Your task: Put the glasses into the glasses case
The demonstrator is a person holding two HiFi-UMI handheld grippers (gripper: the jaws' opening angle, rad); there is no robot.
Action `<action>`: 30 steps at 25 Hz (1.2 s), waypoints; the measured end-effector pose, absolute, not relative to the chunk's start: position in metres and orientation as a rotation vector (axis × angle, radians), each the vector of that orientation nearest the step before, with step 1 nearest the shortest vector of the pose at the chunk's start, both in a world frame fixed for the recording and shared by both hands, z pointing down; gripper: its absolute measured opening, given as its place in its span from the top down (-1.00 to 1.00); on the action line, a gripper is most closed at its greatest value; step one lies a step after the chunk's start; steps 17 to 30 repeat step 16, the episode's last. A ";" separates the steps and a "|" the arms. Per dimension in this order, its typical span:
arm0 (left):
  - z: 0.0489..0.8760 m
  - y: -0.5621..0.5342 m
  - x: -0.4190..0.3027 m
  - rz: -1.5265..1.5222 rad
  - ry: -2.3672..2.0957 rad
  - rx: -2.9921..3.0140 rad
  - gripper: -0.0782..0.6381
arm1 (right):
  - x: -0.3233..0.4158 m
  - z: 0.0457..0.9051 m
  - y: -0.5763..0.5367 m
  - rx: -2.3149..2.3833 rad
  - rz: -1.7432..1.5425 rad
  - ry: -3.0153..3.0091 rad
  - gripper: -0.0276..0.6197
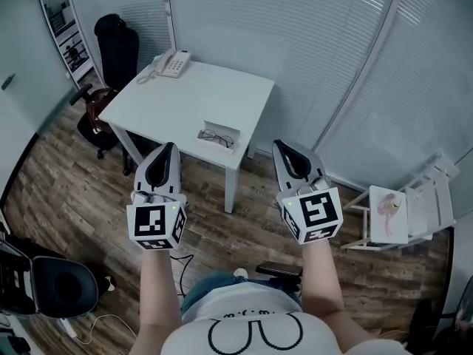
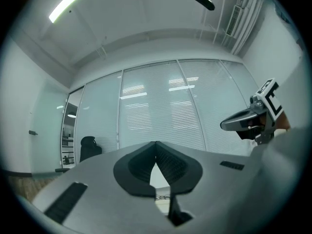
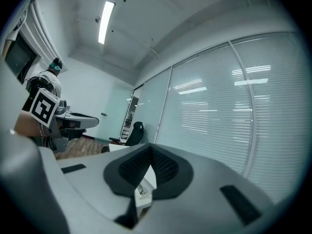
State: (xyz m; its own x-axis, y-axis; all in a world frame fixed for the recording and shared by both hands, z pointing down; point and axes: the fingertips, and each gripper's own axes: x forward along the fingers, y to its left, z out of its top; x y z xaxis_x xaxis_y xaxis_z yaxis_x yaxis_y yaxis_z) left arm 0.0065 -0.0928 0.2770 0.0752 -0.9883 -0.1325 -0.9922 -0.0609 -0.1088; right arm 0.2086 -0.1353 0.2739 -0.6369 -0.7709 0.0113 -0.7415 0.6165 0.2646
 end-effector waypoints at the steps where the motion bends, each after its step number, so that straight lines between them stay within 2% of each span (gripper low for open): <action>1: 0.276 -0.092 0.006 0.028 2.025 -2.171 0.74 | 0.208 0.273 -0.135 1.279 -0.359 -2.709 0.88; 30: 0.267 -0.079 -0.005 0.014 2.015 -2.179 0.74 | 0.195 0.263 -0.120 1.298 -0.382 -2.718 0.88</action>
